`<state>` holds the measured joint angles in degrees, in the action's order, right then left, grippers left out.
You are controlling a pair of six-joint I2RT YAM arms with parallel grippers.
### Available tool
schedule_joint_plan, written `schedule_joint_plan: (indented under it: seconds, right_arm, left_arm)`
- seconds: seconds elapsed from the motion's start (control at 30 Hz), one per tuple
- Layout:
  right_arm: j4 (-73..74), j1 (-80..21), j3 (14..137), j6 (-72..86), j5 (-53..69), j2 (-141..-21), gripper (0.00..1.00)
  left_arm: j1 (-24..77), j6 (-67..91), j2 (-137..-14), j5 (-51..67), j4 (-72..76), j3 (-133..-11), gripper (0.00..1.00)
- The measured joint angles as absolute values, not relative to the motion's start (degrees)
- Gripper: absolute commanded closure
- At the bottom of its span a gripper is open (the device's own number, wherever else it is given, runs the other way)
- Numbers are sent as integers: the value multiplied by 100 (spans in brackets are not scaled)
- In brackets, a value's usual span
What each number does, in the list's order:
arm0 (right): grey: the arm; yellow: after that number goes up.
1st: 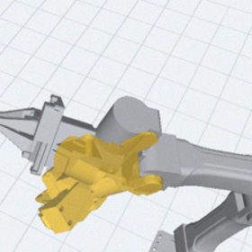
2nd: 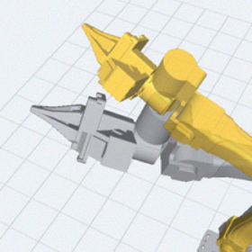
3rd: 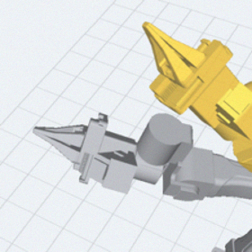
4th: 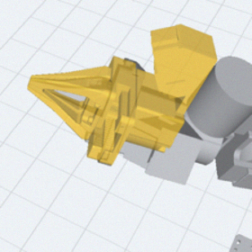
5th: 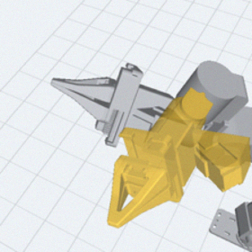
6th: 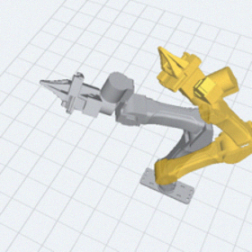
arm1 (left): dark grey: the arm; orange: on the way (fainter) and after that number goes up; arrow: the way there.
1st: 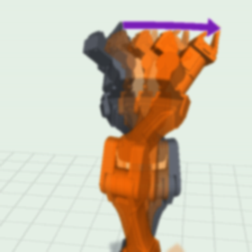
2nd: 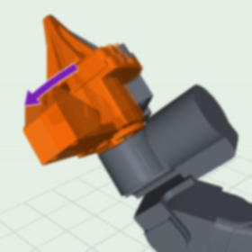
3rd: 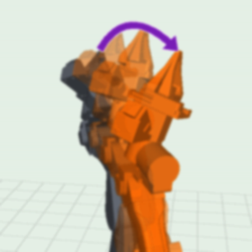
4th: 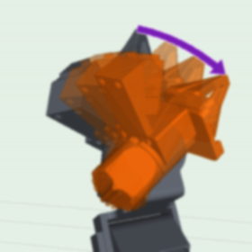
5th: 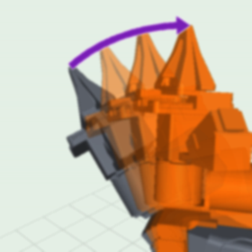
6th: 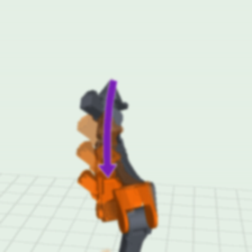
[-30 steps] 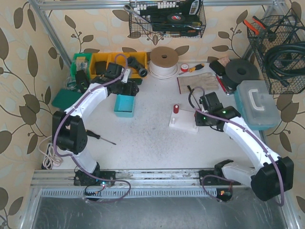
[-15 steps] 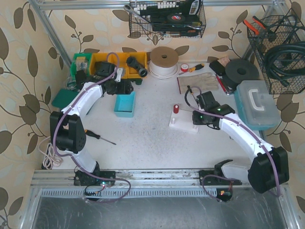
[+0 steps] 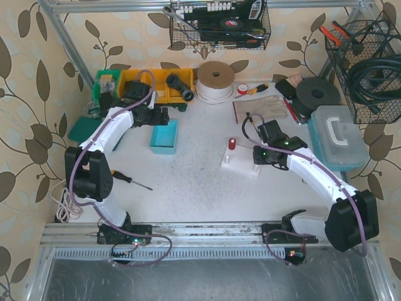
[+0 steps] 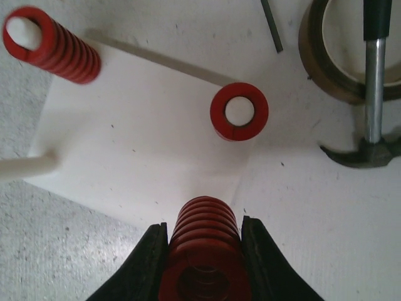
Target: Install the large spring
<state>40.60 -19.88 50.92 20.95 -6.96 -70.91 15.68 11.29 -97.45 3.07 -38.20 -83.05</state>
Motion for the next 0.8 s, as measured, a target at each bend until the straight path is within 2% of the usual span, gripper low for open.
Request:
schedule_joint_plan:
  seconds: [0.3,0.8]
  right_arm:
    - [4447,-1988,5092,2095,-661,-6777,100]
    - [4390,-2342,4853,2204,-513,-6493,100]
  left_arm:
    - [1199,1494,-9776,561,-3905,-8309,2]
    - [1203,1573,-10040,827,-3959,-8401,4]
